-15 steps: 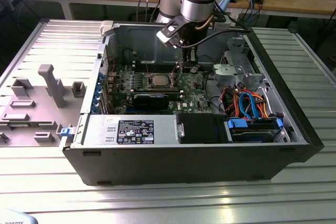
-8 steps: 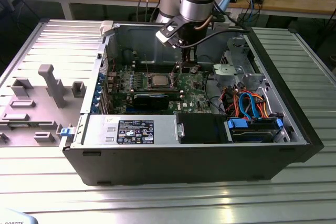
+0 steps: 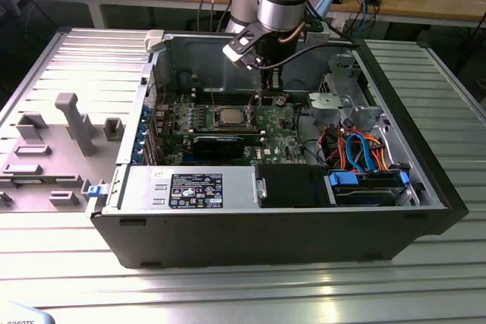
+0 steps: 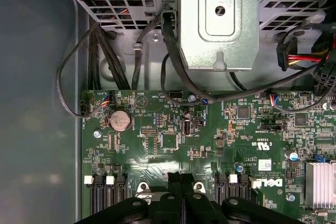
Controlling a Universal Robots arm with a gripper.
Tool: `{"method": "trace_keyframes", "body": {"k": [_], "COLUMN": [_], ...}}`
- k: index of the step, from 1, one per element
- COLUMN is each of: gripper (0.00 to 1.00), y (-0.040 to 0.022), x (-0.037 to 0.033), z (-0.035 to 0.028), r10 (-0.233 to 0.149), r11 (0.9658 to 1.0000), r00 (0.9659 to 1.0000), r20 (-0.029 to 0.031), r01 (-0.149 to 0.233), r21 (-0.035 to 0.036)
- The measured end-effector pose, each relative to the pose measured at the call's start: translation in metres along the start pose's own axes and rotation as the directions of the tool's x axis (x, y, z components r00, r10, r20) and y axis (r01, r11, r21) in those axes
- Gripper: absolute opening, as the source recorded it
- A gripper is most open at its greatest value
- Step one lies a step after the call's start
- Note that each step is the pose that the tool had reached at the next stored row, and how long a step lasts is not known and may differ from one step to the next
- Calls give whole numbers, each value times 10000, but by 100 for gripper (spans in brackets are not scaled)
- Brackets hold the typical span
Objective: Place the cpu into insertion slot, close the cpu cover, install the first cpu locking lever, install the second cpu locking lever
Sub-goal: 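Close the cpu cover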
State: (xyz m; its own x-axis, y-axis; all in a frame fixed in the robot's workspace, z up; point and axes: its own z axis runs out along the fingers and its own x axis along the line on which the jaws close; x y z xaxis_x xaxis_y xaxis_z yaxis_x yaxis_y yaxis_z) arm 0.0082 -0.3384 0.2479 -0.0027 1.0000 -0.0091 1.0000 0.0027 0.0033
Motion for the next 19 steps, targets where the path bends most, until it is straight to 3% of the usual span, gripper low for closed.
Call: {"method": "trace_keyframes", "body": {"k": [19], "gripper": [11], "y": [-61], "x": [0], "z": [5], "r10": [0], "r11": [10000], "r00": [10000], "r20": [0], "r01": [0], "r21": [0]}}
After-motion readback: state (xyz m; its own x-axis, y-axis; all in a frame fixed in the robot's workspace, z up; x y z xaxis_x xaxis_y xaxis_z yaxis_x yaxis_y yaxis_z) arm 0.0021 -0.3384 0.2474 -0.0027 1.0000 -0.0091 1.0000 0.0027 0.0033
